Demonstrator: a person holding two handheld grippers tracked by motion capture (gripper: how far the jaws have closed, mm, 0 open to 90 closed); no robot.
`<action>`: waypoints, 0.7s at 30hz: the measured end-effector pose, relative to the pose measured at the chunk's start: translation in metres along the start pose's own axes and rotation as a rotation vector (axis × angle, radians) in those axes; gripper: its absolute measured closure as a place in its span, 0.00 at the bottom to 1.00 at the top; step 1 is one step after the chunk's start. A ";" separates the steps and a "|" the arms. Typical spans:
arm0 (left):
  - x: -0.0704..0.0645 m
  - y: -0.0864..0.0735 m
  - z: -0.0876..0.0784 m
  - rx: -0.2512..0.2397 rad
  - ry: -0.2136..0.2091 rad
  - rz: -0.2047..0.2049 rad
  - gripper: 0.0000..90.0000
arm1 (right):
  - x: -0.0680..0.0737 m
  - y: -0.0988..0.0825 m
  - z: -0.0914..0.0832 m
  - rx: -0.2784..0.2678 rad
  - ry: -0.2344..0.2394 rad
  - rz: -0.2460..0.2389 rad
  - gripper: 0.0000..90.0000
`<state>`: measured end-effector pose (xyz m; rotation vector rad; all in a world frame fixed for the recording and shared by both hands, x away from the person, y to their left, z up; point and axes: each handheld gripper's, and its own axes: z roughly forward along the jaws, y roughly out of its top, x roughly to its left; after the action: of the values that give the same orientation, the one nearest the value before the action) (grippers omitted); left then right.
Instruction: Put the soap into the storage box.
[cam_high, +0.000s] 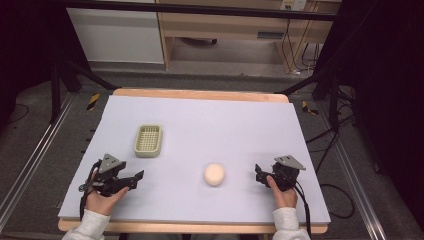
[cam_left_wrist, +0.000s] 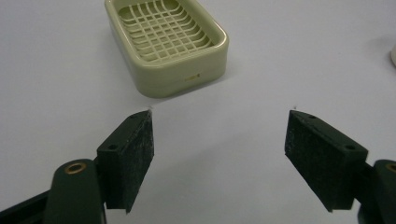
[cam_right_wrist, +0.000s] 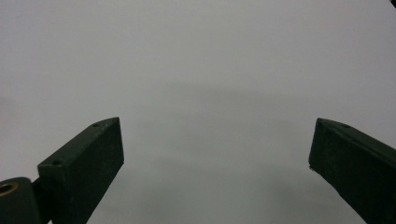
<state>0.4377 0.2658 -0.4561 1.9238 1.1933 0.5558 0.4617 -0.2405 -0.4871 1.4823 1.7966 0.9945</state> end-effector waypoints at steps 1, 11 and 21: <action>-0.001 0.001 0.001 0.001 -0.004 0.004 0.26 | 0.000 0.000 0.000 0.000 -0.001 0.000 0.04; -0.013 0.010 0.006 0.003 -0.031 0.037 0.26 | 0.000 0.000 0.000 0.004 -0.001 0.000 0.04; -0.022 0.018 0.007 -0.004 -0.055 0.065 0.26 | 0.002 0.000 -0.001 -0.006 -0.002 -0.013 0.04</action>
<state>0.4420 0.2387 -0.4453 1.9677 1.0972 0.5359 0.4606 -0.2387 -0.4871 1.4659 1.7980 0.9904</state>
